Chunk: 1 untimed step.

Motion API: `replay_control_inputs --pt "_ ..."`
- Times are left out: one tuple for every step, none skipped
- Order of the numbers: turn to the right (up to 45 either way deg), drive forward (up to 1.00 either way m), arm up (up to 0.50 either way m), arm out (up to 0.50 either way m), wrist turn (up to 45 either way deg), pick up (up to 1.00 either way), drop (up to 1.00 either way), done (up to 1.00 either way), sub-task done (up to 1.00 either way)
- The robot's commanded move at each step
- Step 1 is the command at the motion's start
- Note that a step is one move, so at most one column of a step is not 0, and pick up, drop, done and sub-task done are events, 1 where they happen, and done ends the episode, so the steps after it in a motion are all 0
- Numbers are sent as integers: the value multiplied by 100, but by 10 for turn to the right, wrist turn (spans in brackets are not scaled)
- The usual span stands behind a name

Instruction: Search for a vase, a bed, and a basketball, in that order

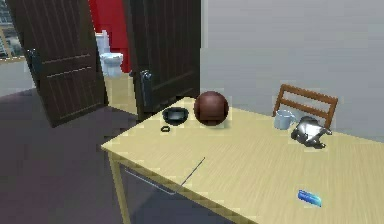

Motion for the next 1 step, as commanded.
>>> replay_control_inputs --pt "0 0 0 0 0 0 0 100 0"
